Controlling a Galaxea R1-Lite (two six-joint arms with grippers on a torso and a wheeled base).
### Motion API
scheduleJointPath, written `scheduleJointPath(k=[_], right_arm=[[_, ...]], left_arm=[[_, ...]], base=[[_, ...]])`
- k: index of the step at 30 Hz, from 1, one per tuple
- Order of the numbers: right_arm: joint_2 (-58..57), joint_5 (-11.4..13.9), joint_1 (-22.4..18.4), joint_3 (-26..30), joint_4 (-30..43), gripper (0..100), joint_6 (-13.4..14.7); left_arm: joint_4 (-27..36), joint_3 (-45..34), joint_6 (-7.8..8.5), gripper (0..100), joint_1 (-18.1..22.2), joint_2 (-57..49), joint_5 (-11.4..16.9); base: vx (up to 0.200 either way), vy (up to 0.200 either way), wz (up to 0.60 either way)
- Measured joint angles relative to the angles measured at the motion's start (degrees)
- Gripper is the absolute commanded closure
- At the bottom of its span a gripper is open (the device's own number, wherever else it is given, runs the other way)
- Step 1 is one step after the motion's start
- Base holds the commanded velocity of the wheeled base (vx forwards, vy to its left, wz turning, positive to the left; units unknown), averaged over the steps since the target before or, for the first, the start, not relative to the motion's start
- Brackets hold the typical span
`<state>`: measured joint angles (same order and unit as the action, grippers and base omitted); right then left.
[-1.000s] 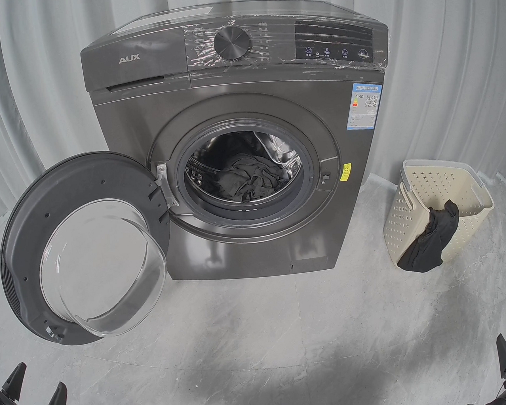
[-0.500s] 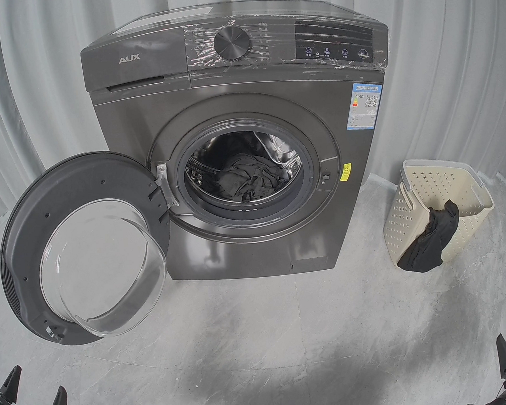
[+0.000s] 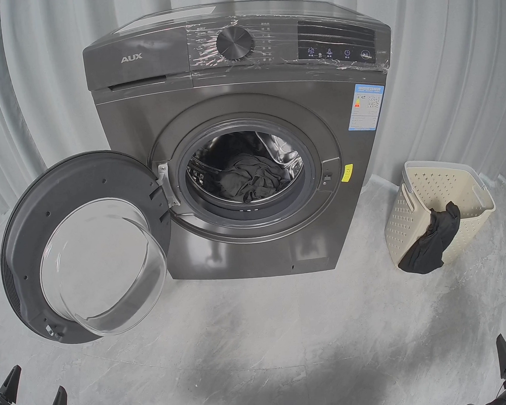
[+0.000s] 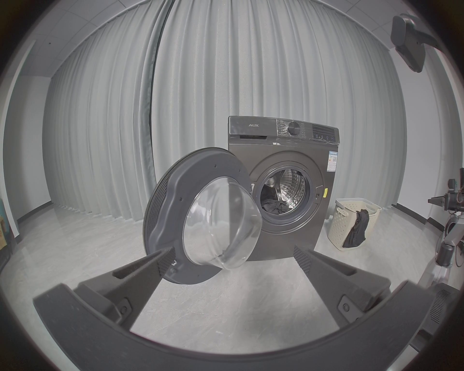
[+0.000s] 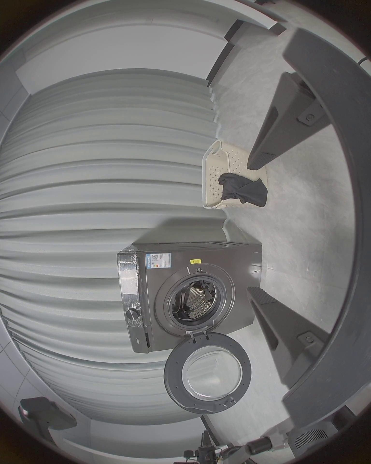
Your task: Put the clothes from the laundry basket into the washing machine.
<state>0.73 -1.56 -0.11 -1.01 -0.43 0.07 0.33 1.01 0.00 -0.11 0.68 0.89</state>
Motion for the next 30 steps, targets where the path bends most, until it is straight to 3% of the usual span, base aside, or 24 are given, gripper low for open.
scheduleJointPath(k=[30], right_arm=[[0.1, 0.0, 0.0, 0.0, 0.0, 0, 0.0]], left_arm=[[0.0, 0.0, -0.11, 0, 0.1, 0.1, -1.0]], base=[[0.000, -0.200, 0.00]])
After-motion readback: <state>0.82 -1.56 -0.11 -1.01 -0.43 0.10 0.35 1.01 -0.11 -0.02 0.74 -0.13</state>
